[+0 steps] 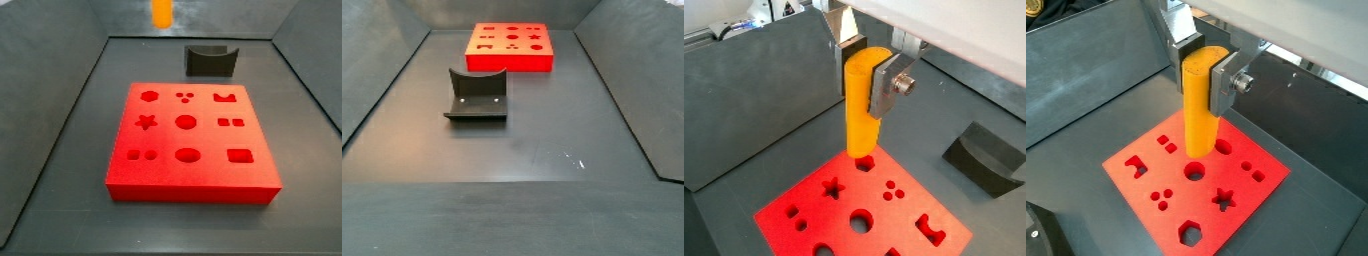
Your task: Insert the oval object.
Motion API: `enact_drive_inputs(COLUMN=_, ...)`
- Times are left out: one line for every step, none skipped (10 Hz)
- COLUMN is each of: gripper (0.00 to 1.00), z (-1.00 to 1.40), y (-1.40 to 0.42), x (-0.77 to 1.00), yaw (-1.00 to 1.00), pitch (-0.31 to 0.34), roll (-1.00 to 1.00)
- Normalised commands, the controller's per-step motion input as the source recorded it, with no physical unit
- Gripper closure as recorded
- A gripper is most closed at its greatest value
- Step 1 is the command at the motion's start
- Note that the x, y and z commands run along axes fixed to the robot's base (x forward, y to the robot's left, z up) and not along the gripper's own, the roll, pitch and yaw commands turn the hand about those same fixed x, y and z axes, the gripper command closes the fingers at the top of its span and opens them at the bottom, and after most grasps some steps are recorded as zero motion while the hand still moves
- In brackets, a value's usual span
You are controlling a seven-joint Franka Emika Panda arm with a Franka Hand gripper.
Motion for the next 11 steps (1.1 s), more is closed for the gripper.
enact_drive_inputs(gripper=1.0, z=-0.25, y=-0.15, x=0.42, yaw=-0.37, pitch=-0.047, roll=-0.13)
enact_drive_inputs(gripper=1.0, z=-0.43, y=-0.34, x=0.6, yaw=-0.33, pitch=-0.081, roll=-0.08)
enact_drive_inputs(gripper=1.0, z=-0.53, y=-0.46, x=0.51, yaw=-0.34, pitch=-0.086, roll=0.0)
enact_drive_inputs(gripper=1.0, z=-0.49, y=-0.47, x=0.58, yaw=-0.28, pitch=-0.081, roll=-0.02)
enact_drive_inputs(gripper=1.0, z=-0.43, y=-0.51, x=0.6, yaw=-0.31, pitch=0.0, roll=0.0)
enact_drive_inputs(gripper=1.0, z=-0.35, y=-0.52, x=0.62, yaw=-0.32, pitch=0.0, roll=0.0)
enact_drive_inputs(gripper=1.0, z=-0.36, y=-0.47, x=0.44, yaw=-0.46, pitch=0.0, roll=0.11)
enact_drive_inputs(gripper=1.0, z=-0.36, y=-0.37, x=0.19, yaw=-0.63, pitch=0.0, roll=0.2)
enact_drive_inputs(gripper=1.0, z=-0.36, y=-0.26, x=0.04, yaw=-0.69, pitch=0.007, roll=0.25)
enact_drive_inputs(gripper=1.0, z=-0.3, y=-0.21, x=0.0, yaw=-0.76, pitch=0.009, roll=0.24)
enact_drive_inputs(gripper=1.0, z=-0.19, y=-0.18, x=0.09, yaw=-0.79, pitch=0.0, roll=0.17)
